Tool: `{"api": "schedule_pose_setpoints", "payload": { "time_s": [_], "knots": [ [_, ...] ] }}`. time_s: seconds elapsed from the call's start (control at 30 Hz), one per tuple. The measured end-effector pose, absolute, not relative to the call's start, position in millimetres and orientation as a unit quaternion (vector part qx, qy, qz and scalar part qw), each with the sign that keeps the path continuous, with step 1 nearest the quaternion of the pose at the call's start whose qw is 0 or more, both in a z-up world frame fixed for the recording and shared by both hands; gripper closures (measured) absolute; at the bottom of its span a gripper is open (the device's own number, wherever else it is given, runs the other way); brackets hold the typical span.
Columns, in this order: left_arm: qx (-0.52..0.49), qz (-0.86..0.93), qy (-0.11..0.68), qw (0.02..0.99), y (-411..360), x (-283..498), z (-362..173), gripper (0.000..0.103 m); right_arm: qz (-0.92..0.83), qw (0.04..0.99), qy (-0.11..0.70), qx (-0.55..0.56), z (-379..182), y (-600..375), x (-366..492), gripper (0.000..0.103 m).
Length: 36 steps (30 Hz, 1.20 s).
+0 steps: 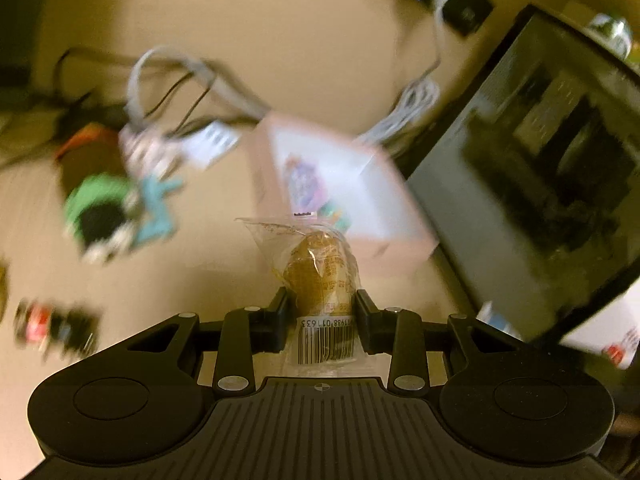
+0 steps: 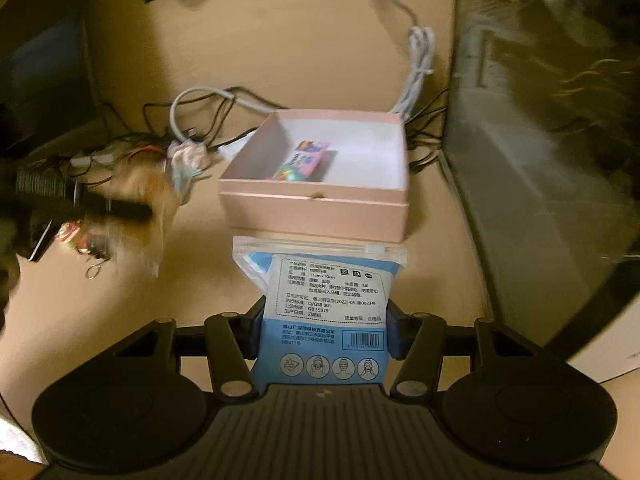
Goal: Organize objects
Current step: 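Lower the bread bag into the pink box and open the left tool, then place the blue tissue packet into the pink box with the right tool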
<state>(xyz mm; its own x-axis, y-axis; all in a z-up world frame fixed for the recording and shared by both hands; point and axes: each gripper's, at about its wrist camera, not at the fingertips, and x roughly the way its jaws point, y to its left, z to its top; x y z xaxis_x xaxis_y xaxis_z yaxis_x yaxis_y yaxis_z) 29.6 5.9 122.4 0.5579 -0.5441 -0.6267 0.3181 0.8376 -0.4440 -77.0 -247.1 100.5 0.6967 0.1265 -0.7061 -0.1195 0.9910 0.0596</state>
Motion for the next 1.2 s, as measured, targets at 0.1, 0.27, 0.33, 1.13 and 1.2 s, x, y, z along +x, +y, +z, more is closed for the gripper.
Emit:
{"api": "schedule_pose_setpoints", "payload": {
  "time_s": [0.1, 0.27, 0.33, 1.13, 1.2],
  "knots": [
    [-0.129, -0.255, 0.375, 0.882, -24, 56, 141, 0.066, 0.057, 0.924, 0.377, 0.018, 101, -256, -80, 0.048],
    [-0.144, -0.256, 0.362, 0.885, -77, 122, 134, 0.065, 0.051, 0.925, 0.375, 0.044, 95, -265, -82, 0.048],
    [-0.15, -0.256, 0.39, 0.872, -97, 149, 118, 0.064, 0.05, 0.924, 0.376, 0.049, 93, -266, -82, 0.048],
    [-0.194, -0.139, 0.396, 0.887, 38, 21, 92, 0.066, 0.097, 0.918, 0.351, 0.153, 118, -237, 129, 0.048],
    [-0.18, -0.13, 0.405, 0.887, 49, 3, 86, 0.066, 0.084, 0.914, 0.364, 0.157, 102, -225, 161, 0.048]
  ]
}}
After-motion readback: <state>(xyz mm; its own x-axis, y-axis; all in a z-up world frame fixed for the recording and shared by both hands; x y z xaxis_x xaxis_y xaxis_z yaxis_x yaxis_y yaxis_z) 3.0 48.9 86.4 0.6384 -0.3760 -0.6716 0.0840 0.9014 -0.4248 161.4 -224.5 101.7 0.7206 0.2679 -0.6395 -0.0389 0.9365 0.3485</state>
